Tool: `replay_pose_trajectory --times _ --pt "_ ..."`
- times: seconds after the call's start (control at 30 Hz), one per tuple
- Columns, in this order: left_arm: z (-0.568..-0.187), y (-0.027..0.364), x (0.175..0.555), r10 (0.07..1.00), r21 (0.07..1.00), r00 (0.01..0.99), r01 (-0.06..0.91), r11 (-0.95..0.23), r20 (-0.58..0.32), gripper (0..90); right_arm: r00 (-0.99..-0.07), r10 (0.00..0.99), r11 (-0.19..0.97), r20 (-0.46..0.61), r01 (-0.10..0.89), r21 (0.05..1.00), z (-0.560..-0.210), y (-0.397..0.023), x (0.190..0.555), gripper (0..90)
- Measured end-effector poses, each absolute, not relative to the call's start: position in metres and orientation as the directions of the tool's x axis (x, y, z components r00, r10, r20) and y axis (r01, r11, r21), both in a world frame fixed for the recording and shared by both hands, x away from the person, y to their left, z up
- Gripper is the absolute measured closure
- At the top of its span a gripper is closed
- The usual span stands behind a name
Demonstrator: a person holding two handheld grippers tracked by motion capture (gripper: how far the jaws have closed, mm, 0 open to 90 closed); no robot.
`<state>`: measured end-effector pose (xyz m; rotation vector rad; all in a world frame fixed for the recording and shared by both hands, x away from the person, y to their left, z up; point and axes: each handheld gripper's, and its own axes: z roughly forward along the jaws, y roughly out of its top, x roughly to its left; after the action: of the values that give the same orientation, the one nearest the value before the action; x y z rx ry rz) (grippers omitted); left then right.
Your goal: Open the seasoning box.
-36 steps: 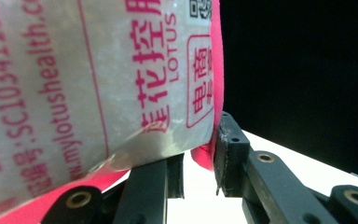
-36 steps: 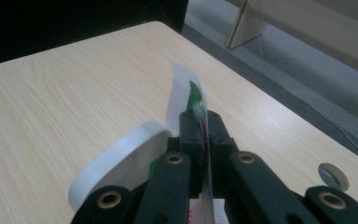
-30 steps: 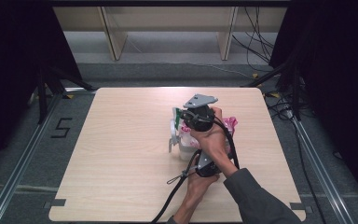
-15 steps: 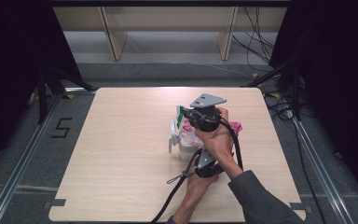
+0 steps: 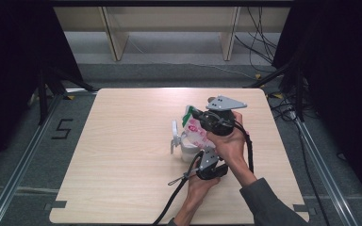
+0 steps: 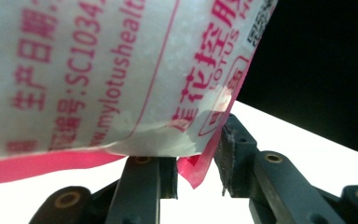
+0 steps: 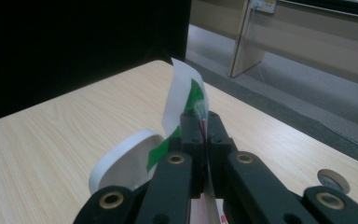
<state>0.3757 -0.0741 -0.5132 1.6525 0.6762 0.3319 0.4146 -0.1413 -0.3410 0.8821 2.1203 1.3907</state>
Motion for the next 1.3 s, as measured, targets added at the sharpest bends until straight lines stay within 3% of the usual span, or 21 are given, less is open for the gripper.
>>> replay_pose_trajectory --times 0.4,0.53,0.77,0.83,1.13,1.3 --pt "-0.515 -0.073 0.377 0.607 0.961 0.781 0.259 -0.098 -0.149 66.7 -0.699 0.715 0.213 -0.008 0.207 0.955 -0.340 -0.167 0.401 90.0" --pt "-0.516 -0.074 0.378 0.605 0.958 0.784 0.259 -0.122 -0.135 64.2 -0.698 0.714 0.143 0.063 0.233 0.962 -0.345 -0.180 0.395 90.0" --pt "-0.517 -0.075 0.377 0.631 0.948 0.762 0.290 -0.131 -0.146 57.7 -0.653 0.752 0.081 0.092 0.230 0.970 -0.350 -0.198 0.387 90.0" --pt "-0.516 -0.074 0.377 0.626 0.940 0.757 0.323 -0.107 -0.188 54.0 -0.645 0.758 0.073 0.092 0.224 0.972 -0.352 -0.202 0.386 90.0" --pt "-0.514 -0.070 0.373 0.669 0.938 0.733 0.306 -0.163 -0.123 46.0 -0.620 0.770 -0.001 0.149 0.232 0.973 -0.357 -0.219 0.385 90.0" --pt "-0.516 -0.072 0.372 0.667 0.930 0.728 0.338 -0.146 -0.159 39.6 -0.598 0.786 -0.016 0.156 0.233 0.972 -0.366 -0.226 0.384 90.0"
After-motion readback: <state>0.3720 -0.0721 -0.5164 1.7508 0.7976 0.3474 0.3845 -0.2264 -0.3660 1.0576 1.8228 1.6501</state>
